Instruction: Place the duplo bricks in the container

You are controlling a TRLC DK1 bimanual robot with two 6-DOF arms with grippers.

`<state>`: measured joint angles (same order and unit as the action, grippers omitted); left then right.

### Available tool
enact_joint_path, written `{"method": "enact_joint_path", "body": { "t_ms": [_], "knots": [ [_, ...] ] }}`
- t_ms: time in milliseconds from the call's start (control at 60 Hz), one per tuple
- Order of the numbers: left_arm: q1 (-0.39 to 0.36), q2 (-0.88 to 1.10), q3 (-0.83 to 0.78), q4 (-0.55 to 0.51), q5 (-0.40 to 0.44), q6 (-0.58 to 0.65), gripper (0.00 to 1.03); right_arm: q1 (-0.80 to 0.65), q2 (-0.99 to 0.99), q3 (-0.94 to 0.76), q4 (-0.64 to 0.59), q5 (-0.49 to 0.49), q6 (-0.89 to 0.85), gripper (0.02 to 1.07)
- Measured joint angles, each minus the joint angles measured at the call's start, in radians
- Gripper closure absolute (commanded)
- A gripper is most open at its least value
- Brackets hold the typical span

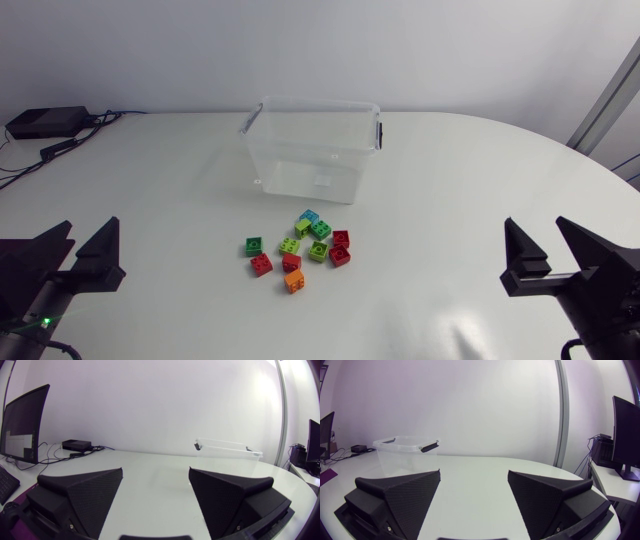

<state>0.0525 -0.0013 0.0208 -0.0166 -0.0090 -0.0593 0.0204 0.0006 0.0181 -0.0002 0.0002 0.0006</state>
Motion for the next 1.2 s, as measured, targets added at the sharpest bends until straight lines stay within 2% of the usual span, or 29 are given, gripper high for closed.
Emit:
{"method": "enact_joint_path", "body": {
  "t_ms": [317, 567, 650, 850, 1000, 1200],
  "knots": [
    [-0.002, 0.027, 0.059, -0.030, 0.000, 0.003, 0.12, 0.018, 0.025, 0.025, -0.023, 0.000, 0.000, 0.10],
    [-0.056, 0.315, 0.271, -0.090, 0.000, 0.003, 0.12, 0.045, 0.228, 0.179, -0.032, 0.000, 0.008, 0.10],
    [-0.077, 0.447, 0.359, -0.171, 0.000, 0.005, 0.12, 0.065, 0.297, 0.228, -0.050, 0.000, 0.018, 0.10],
    [-0.109, 0.922, 0.689, -0.528, 0.001, 0.038, 0.11, 0.101, 0.491, 0.346, -0.112, 0.005, 0.034, 0.10],
    [-0.142, 1.135, 0.814, -0.612, 0.020, 0.040, 0.11, 0.124, 0.586, 0.403, -0.169, 0.006, 0.069, 0.09],
    [-0.229, 1.323, 0.969, -0.745, 0.127, 0.005, 0.11, 0.206, 0.629, 0.441, -0.218, 0.065, 0.105, 0.09]
  ]
}}
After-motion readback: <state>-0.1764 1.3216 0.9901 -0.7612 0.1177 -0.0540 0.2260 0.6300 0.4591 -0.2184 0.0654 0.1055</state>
